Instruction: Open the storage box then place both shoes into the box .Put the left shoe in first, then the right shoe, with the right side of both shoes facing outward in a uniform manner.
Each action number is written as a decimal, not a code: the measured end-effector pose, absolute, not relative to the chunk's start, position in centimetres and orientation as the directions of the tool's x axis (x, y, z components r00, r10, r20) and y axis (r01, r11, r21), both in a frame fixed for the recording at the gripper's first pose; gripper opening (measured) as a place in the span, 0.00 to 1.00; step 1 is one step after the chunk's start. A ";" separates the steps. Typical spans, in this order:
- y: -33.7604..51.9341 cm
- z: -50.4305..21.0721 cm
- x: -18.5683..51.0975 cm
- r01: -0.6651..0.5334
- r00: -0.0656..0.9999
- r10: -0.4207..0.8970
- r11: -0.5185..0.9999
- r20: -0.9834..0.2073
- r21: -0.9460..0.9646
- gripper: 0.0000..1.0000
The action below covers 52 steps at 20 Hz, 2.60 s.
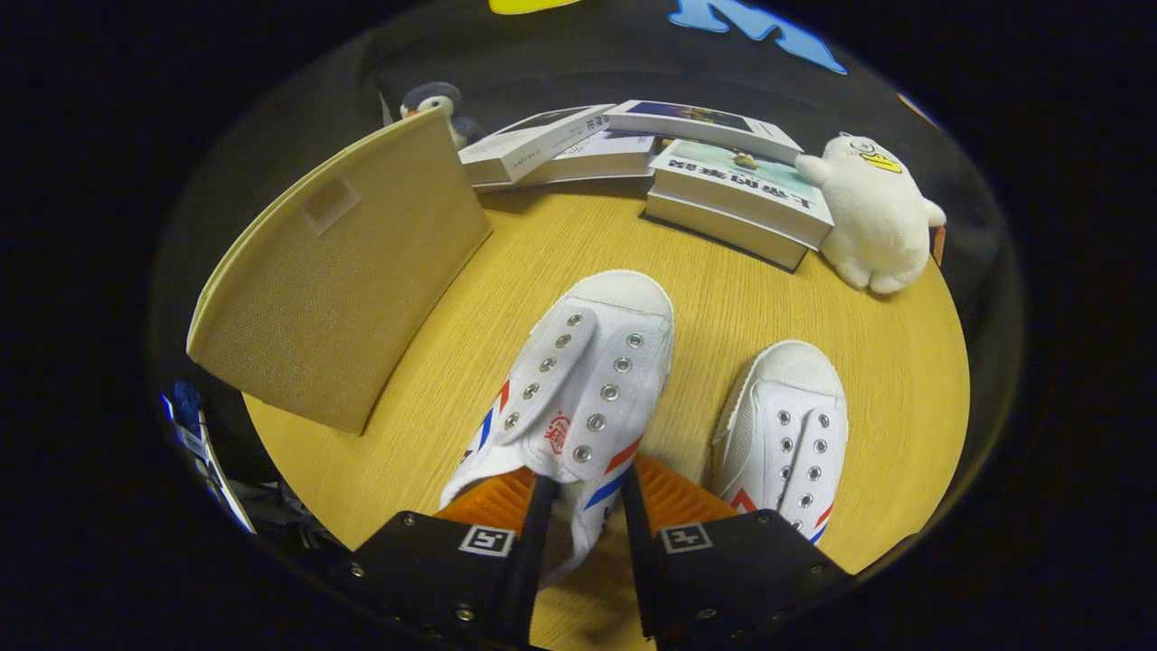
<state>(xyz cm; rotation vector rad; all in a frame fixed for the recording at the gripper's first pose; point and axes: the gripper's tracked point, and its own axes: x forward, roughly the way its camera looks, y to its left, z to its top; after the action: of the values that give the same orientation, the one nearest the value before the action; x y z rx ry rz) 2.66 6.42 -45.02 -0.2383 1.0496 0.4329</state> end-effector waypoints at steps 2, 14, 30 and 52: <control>6.0 -45.2 3.0 -0.411 0.442 0.229 0.911 -0.867 0.031 0.20; 7.1 -39.9 3.5 -0.227 0.458 0.326 0.942 -0.827 0.246 0.04; 13.4 -24.6 6.0 -0.268 0.556 0.395 0.918 -0.731 0.292 0.03; 33.4 -28.6 5.5 -0.435 0.364 0.508 0.834 -0.781 0.340 0.04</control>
<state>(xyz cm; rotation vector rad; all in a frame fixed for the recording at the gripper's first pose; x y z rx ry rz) 5.54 33.39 -28.61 0.0800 1.0334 0.6068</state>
